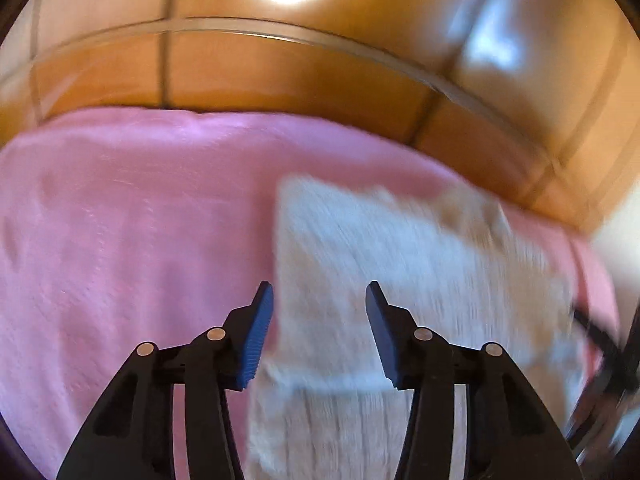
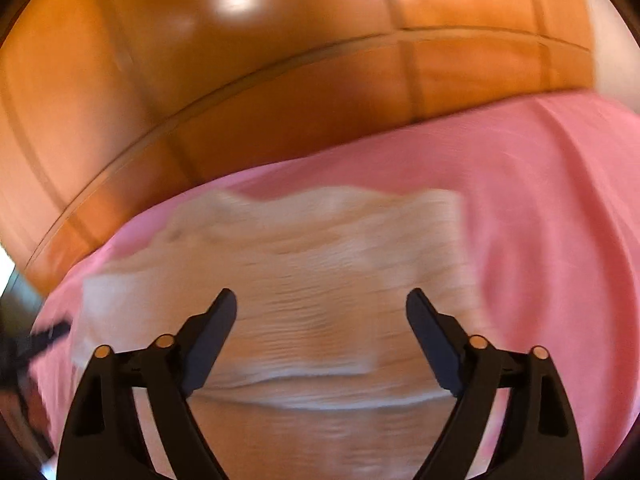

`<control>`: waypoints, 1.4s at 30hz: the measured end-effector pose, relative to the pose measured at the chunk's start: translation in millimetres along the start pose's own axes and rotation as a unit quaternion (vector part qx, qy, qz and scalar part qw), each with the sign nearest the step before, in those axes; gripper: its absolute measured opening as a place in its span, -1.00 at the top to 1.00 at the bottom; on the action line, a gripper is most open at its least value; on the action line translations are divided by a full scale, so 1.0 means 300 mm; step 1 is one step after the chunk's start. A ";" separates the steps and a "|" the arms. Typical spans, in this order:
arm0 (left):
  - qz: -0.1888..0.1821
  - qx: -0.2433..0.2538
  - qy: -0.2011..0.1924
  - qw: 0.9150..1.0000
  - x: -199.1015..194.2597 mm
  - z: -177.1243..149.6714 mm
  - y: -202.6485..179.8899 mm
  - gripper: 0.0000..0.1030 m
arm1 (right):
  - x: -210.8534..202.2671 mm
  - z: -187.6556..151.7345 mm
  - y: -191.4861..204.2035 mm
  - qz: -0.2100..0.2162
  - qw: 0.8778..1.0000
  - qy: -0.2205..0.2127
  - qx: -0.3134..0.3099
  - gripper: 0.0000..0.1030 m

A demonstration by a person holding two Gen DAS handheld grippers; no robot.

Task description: Fold small clothes

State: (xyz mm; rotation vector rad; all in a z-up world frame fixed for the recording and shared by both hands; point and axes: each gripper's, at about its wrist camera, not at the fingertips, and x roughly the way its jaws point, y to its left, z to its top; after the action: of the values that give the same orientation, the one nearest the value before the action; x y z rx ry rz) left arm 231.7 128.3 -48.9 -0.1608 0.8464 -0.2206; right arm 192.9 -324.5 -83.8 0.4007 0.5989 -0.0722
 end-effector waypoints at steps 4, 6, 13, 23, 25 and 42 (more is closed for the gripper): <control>0.031 0.039 0.036 0.998 0.083 -0.054 -0.059 0.08 | 0.067 0.002 -0.034 -0.016 0.999 0.038 0.001 0.03; 0.051 0.023 0.041 0.998 0.129 -0.053 -0.042 0.08 | 0.076 0.008 -0.004 -0.022 0.999 0.038 -0.024 0.42; 0.084 -0.023 0.038 0.995 0.140 -0.048 -0.020 -0.30 | 0.131 -0.009 0.030 -0.073 0.994 0.039 -0.070 0.74; 0.064 -0.067 0.019 0.996 -0.135 -0.219 0.070 -0.30 | 0.021 0.000 -0.005 -0.040 0.998 0.036 -0.027 -0.36; 0.069 -0.064 0.020 0.995 -0.173 -0.265 0.091 -0.30 | -0.017 -0.017 -0.004 -0.038 0.998 0.033 -0.035 -0.38; 0.099 -0.028 0.011 0.995 -0.389 -0.549 0.085 -0.30 | -0.290 -0.316 -0.105 0.034 0.991 0.123 -0.029 -0.81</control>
State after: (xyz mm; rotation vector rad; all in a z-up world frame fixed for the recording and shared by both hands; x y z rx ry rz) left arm 35.5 174.1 -78.1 -0.1262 0.8856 -0.0135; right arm 64.7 -321.1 -116.9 0.3749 0.8270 0.0609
